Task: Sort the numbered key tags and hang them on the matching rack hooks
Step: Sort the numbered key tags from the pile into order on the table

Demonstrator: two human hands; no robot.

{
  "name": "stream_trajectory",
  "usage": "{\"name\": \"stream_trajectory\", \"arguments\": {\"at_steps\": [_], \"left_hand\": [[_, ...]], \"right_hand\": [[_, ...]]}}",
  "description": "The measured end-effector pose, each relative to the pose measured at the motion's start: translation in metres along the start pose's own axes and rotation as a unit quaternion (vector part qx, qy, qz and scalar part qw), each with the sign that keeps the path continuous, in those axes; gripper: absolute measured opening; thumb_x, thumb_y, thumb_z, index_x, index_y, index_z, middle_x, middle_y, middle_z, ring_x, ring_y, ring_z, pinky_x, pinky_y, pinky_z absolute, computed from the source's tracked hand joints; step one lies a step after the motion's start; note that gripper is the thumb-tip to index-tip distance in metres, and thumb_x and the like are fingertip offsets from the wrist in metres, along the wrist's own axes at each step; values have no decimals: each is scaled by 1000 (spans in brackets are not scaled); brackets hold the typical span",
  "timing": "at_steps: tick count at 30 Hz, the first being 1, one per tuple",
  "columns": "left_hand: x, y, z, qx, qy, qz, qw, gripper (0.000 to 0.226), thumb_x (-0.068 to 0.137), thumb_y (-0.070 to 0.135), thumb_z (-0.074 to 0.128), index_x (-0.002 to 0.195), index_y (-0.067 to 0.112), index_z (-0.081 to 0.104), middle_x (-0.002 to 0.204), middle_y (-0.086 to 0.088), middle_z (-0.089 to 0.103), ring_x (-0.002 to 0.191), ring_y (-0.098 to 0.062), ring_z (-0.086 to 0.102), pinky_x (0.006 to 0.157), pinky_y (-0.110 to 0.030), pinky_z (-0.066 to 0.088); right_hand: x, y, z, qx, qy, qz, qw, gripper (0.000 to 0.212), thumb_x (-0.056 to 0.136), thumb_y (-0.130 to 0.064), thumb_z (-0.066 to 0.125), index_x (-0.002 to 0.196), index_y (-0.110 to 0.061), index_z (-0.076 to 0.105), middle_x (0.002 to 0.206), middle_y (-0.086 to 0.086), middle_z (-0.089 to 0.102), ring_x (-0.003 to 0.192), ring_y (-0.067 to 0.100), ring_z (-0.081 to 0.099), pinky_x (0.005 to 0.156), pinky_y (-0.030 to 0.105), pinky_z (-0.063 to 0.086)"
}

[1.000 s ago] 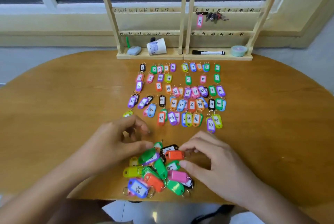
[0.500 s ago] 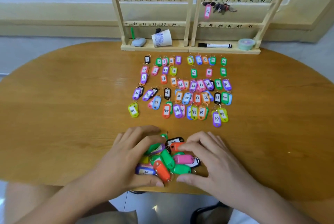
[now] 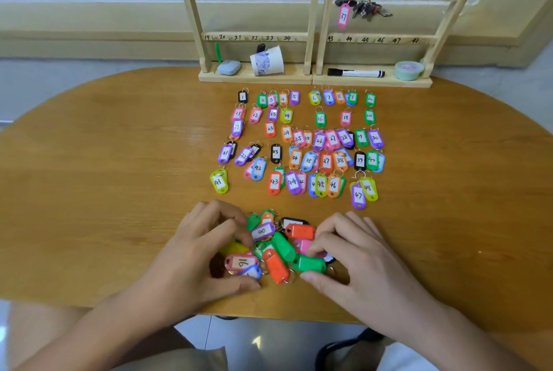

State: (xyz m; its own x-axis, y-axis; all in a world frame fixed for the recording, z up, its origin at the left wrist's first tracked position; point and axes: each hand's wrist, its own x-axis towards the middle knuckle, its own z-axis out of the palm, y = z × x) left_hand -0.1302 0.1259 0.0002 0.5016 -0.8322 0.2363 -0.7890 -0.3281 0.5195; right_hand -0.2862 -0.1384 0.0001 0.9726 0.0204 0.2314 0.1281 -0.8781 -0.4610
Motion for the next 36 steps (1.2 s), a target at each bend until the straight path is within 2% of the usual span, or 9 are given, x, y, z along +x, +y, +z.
{"name": "stream_trajectory", "arguments": {"at_steps": [9,17,20,22,24,27,32,34,36], "left_hand": [[-9,7,-6,34,-34,-1,999,24,89,63,75,103,43,72,110,24,51,103,-12,54,86,-32,48],[-3,17,-10,-16,-47,-14,999,15,94,56,73,94,41,68,94,20,64,93,-8,60,79,-25,48],[5,25,-18,-74,-36,-45,996,16,90,49,83,89,38,71,86,15,68,79,-10,63,68,-22,48],[13,29,-23,-102,-24,-67,992,19,86,43,88,84,35,71,81,12,70,69,-11,60,63,-25,47],[25,30,-27,-141,-13,-93,986,21,84,42,89,82,30,72,71,11,69,61,-6,52,59,-27,42],[48,32,-32,-207,4,-132,969,23,83,42,87,84,24,74,67,6,66,60,-8,47,58,-27,38],[95,24,-30,-275,20,-159,948,21,88,31,85,87,15,72,81,-3,78,71,-15,66,67,-31,51],[114,19,-28,-297,32,-162,941,21,88,27,86,89,11,72,79,-3,76,71,-13,65,68,-25,51],[131,16,-27,-335,44,-169,926,22,89,20,85,93,4,70,77,-4,74,70,-13,66,65,-19,51]], "right_hand": [[1,-8,-3,-84,5,-55,995,19,99,-43,69,98,-24,67,105,-11,54,96,17,51,85,38,41],[7,-2,-6,-103,30,-71,992,15,109,-29,58,99,-24,68,101,-10,53,92,18,49,83,39,42],[14,2,-13,-29,58,-30,997,13,108,-26,62,98,-24,70,97,-14,56,92,14,53,86,32,42],[22,3,-21,92,73,42,992,14,105,-21,67,93,-26,72,90,-15,60,87,10,58,79,19,41],[32,5,-28,218,74,125,965,16,101,-19,72,88,-28,74,84,-12,66,79,6,59,70,14,42],[50,14,-37,336,75,190,920,14,100,-19,72,88,-25,76,77,-9,71,72,5,62,69,15,46],[79,25,-50,401,79,203,890,9,100,-13,71,94,-19,74,70,0,68,68,11,62,64,13,44],[92,29,-55,416,79,193,885,8,98,-7,71,100,-15,71,72,-1,68,68,11,62,63,14,45],[103,32,-58,436,72,178,879,21,97,-1,70,112,-16,69,78,0,66,69,11,60,63,16,46]]}}
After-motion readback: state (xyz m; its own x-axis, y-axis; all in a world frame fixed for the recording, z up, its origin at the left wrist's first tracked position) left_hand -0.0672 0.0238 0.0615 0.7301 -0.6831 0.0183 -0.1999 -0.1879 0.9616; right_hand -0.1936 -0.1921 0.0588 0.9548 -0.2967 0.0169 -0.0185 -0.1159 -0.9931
